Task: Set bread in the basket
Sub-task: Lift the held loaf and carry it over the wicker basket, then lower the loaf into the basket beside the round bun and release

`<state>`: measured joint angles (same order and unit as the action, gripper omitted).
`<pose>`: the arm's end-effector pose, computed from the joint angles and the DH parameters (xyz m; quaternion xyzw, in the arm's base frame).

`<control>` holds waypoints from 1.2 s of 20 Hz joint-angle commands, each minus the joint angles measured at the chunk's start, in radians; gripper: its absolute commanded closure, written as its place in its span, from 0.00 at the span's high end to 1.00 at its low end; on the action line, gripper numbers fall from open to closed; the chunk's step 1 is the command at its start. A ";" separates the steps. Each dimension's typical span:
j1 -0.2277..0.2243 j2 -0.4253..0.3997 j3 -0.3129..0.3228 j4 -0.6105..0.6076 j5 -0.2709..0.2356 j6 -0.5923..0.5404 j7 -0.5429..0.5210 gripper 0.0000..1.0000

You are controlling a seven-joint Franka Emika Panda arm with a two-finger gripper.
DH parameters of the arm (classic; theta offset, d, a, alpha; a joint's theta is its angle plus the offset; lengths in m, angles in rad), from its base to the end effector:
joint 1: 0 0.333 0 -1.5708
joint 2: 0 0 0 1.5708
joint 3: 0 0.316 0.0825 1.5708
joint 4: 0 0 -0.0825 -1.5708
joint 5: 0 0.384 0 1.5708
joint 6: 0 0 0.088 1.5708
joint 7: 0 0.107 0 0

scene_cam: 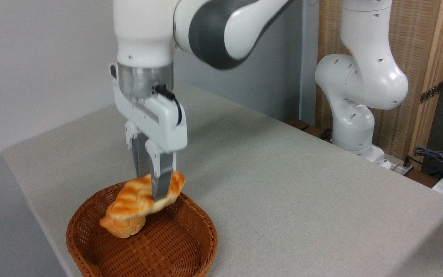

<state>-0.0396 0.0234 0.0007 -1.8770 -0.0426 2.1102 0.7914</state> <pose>0.5877 -0.0249 0.5145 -0.9134 0.3928 -0.1045 0.0205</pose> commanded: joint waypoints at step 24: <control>0.001 0.056 0.028 0.019 0.078 0.086 0.051 1.00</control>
<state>-0.0324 0.0741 0.0218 -1.8695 0.0205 2.1873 0.8441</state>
